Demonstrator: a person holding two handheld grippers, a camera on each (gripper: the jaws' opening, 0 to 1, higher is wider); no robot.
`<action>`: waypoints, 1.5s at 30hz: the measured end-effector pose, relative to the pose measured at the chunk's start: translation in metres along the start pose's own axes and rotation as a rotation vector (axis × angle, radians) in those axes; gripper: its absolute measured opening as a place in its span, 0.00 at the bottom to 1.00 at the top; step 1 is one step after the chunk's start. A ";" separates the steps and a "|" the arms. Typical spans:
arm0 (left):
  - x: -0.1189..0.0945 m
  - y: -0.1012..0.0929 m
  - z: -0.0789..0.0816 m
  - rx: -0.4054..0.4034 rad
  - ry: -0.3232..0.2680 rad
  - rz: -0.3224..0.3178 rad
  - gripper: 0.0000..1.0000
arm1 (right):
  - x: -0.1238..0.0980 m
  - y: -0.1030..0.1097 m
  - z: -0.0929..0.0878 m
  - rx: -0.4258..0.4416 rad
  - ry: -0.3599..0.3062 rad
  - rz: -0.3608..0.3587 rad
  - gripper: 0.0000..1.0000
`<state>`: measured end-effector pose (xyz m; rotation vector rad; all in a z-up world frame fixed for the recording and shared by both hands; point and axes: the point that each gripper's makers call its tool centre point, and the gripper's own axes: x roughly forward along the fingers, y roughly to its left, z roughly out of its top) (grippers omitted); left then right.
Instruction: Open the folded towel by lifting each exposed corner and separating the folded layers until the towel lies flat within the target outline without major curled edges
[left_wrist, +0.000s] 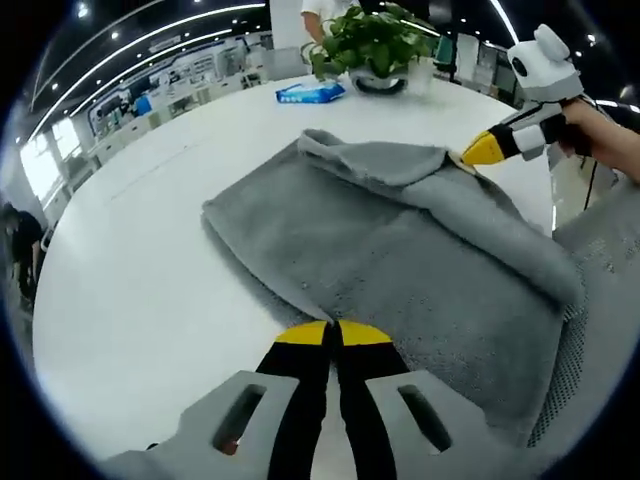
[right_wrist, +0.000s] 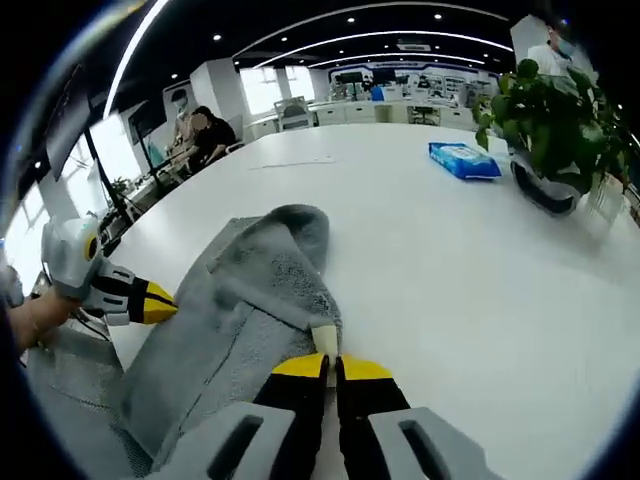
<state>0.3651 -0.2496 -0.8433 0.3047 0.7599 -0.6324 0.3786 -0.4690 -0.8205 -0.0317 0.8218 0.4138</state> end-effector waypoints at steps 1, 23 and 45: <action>0.000 0.000 0.000 0.000 -0.001 0.000 0.01 | 0.000 -0.003 -0.001 -0.002 0.003 -0.001 0.00; 0.001 0.001 0.001 0.035 -0.009 0.001 0.01 | -0.016 -0.081 -0.028 0.009 0.062 -0.150 0.00; 0.007 0.009 0.006 0.073 -0.053 0.016 0.01 | -0.018 -0.073 0.031 -0.015 -0.163 -0.085 0.25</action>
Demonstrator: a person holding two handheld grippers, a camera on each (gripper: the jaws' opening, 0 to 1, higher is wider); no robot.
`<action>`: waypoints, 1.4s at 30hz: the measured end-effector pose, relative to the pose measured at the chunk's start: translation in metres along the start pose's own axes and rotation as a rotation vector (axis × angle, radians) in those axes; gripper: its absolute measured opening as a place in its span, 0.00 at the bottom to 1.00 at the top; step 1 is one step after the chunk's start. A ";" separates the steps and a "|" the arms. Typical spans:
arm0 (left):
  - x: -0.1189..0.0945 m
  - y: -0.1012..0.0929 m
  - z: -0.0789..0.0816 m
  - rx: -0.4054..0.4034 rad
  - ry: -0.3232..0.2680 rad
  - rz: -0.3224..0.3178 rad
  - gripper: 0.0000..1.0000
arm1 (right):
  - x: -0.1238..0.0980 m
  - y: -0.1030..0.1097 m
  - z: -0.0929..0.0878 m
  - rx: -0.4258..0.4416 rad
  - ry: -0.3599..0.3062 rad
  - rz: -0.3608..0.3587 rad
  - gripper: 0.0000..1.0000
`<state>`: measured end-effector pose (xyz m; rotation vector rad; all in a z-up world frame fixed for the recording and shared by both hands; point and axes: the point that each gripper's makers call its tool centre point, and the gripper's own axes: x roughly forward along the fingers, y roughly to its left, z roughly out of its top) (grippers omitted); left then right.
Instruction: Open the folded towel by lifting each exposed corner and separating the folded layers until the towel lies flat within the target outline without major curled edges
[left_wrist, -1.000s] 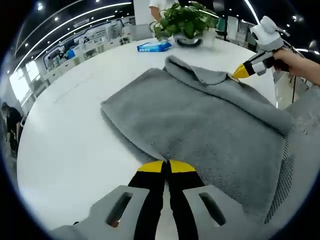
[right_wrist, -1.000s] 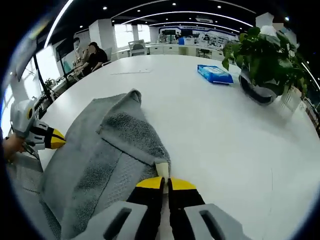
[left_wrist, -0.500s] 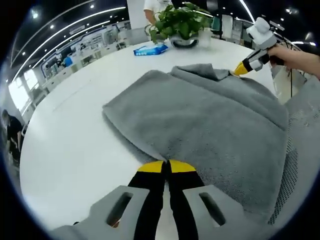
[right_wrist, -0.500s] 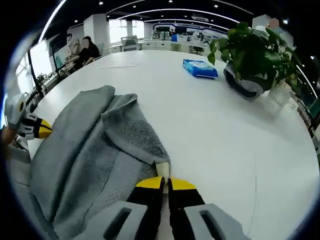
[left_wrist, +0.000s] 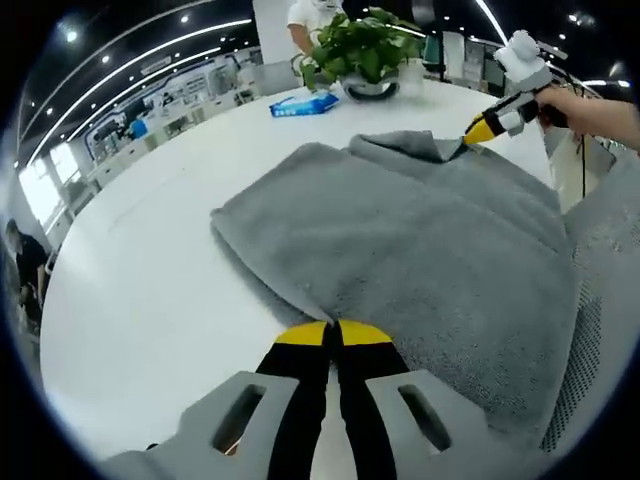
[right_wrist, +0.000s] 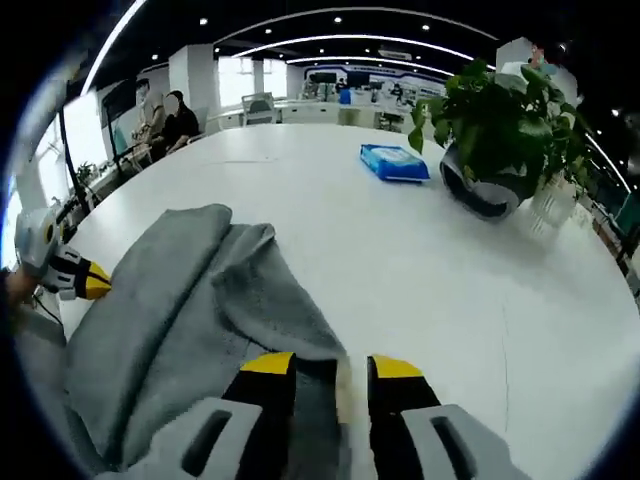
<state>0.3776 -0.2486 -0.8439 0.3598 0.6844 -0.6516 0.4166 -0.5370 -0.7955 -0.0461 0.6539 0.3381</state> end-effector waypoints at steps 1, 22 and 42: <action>0.000 0.000 0.000 0.005 0.000 0.001 0.01 | 0.003 0.012 0.006 -0.037 0.007 0.035 0.20; 0.003 0.000 0.001 -0.009 -0.006 0.000 0.01 | 0.037 0.027 0.033 -0.332 0.097 0.027 0.00; 0.003 0.001 0.000 -0.034 -0.022 -0.008 0.01 | 0.090 -0.055 0.035 -0.307 0.239 -0.093 0.00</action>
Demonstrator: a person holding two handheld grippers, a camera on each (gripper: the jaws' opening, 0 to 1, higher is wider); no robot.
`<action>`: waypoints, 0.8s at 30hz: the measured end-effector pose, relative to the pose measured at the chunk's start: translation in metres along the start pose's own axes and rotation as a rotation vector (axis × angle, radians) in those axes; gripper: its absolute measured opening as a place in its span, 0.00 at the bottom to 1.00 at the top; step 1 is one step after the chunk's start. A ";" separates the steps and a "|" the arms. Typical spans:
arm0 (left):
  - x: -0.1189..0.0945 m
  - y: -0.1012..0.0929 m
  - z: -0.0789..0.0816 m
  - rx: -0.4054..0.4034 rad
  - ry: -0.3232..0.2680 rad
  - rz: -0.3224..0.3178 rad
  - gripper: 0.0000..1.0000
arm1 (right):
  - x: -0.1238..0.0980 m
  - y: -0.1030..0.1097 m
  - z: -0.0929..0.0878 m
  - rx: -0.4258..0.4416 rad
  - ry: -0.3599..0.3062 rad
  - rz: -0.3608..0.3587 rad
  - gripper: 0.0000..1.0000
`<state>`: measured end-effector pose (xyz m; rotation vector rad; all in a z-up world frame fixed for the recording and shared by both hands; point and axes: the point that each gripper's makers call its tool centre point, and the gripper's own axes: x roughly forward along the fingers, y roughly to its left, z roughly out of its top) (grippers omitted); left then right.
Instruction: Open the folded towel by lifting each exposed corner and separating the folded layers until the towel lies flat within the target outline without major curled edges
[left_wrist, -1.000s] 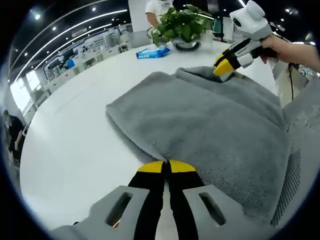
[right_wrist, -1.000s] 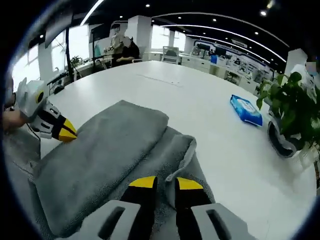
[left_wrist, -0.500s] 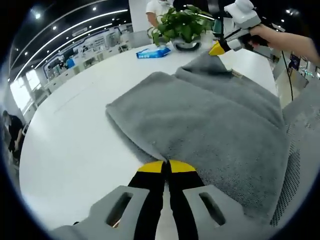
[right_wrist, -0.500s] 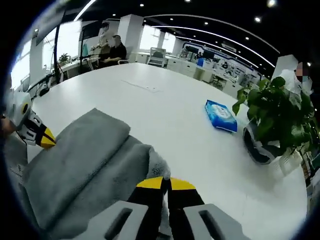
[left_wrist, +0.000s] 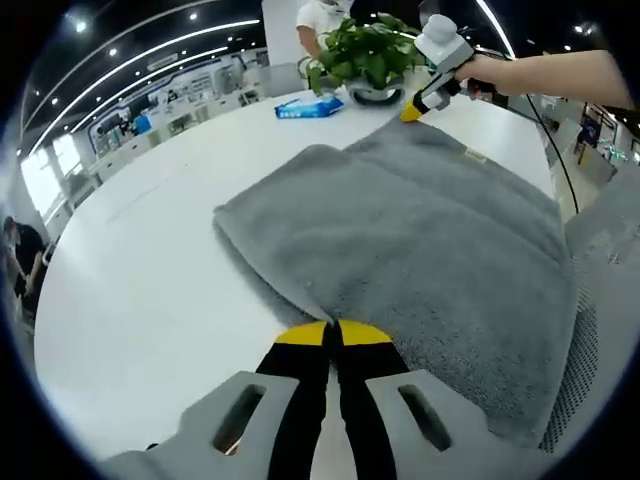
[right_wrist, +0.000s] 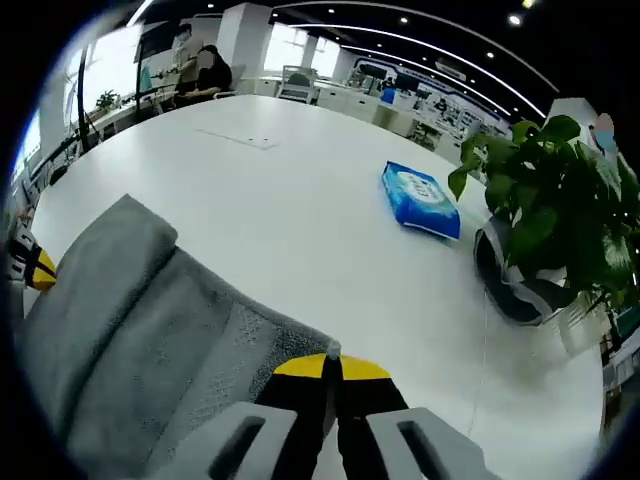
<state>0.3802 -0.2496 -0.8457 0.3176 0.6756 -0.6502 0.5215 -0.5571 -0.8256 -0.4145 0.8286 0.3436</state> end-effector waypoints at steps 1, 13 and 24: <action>0.000 0.000 0.000 -0.001 -0.001 -0.001 0.01 | 0.003 0.001 -0.003 -0.001 0.016 0.004 0.00; -0.002 0.000 0.000 -0.021 -0.013 -0.006 0.01 | 0.018 0.000 -0.009 -0.065 0.061 -0.028 0.00; -0.002 0.001 0.000 -0.016 -0.010 -0.004 0.01 | -0.043 0.033 -0.005 0.054 -0.105 0.008 0.20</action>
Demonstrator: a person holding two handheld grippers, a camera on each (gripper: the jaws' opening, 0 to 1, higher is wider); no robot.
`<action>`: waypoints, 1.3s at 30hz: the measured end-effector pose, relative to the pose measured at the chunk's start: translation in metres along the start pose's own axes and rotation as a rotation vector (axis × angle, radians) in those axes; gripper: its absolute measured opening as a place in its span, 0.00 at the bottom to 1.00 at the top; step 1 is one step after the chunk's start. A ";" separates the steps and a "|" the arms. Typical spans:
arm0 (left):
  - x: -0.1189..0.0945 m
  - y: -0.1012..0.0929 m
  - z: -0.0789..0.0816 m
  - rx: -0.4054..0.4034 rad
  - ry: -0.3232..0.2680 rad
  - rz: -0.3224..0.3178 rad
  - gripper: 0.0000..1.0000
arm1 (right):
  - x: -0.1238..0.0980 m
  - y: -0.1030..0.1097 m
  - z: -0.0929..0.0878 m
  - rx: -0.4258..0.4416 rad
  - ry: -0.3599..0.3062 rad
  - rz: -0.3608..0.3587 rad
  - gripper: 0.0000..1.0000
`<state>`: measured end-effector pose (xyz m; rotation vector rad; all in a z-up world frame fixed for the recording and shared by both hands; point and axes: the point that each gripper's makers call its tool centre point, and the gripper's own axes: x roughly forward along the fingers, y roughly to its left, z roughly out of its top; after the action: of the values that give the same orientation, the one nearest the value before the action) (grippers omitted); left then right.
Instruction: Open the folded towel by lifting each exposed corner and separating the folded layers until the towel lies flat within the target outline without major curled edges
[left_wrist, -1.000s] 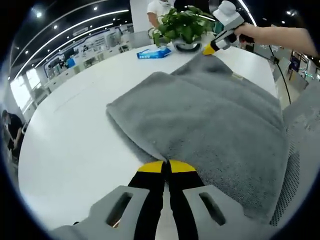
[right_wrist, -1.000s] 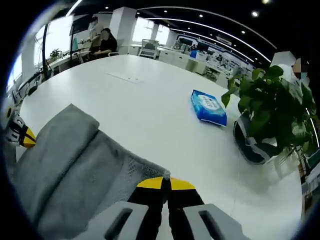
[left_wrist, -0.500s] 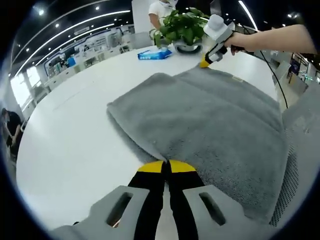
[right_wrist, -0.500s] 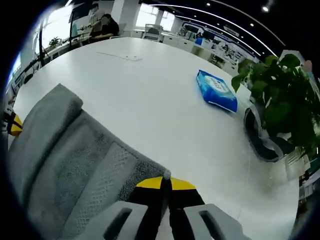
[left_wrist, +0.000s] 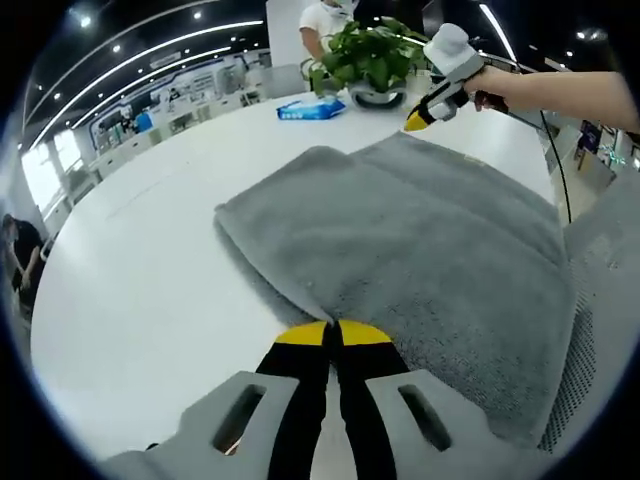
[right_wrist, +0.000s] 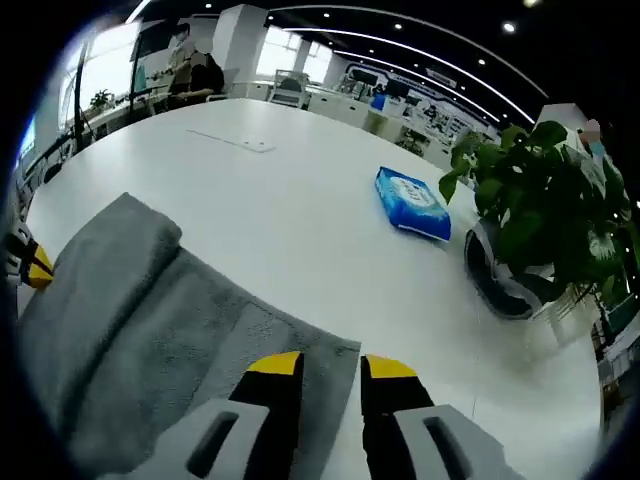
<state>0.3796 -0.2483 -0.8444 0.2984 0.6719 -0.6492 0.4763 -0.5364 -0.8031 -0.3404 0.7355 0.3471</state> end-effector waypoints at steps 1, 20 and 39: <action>0.000 0.000 0.000 0.000 0.001 0.000 0.01 | -0.005 0.012 -0.005 0.020 0.000 0.036 0.18; 0.001 -0.001 0.001 0.038 0.015 0.011 0.01 | -0.030 0.072 -0.080 0.044 0.113 0.115 0.04; -0.011 0.007 -0.002 -0.010 0.058 0.029 0.01 | -0.029 0.068 -0.082 -0.016 0.102 0.077 0.00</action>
<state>0.3764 -0.2375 -0.8383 0.3183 0.7252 -0.6107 0.3794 -0.5154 -0.8518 -0.3472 0.8473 0.4109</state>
